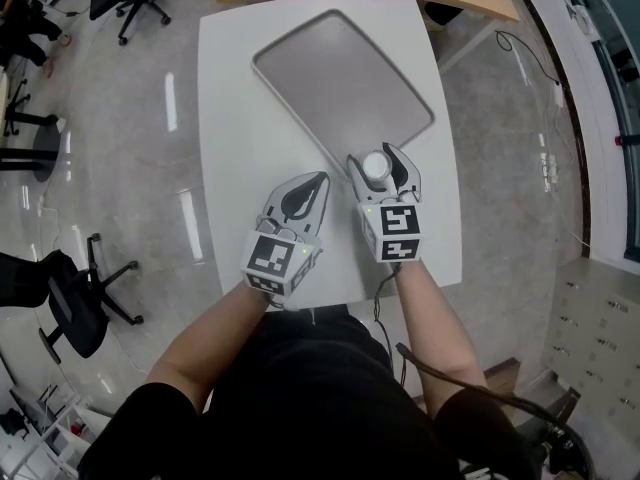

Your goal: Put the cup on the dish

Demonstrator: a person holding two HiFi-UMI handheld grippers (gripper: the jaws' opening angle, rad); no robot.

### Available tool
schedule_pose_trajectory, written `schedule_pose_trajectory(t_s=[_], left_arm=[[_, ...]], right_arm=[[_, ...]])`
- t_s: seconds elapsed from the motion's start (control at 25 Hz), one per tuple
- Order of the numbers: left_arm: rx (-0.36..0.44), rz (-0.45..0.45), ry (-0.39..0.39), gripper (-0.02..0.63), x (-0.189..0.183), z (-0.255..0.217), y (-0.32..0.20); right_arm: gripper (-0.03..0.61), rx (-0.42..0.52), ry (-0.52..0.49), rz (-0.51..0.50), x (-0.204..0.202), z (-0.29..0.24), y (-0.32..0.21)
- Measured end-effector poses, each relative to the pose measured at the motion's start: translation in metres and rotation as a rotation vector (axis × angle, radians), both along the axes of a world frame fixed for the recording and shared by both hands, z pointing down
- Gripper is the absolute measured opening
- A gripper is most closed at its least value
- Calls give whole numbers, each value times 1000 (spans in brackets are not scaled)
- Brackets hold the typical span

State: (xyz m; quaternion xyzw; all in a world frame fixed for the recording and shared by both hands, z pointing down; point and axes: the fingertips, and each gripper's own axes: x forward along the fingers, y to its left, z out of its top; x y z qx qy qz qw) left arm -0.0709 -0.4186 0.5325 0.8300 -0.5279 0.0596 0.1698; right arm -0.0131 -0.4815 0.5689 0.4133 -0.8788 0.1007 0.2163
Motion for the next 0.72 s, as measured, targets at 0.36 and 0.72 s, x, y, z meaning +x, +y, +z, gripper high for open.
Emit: schedule_pose_trajectory(t_s=[0.36,0.72], left_arm=[[-26,-32,3,5,-20,9,-2],[-29,-34,11,5,-22,9,4]], right_arm=[[276,-56,33,17,-20,40,-36],[278,-47,3,9,-25,40,-35]])
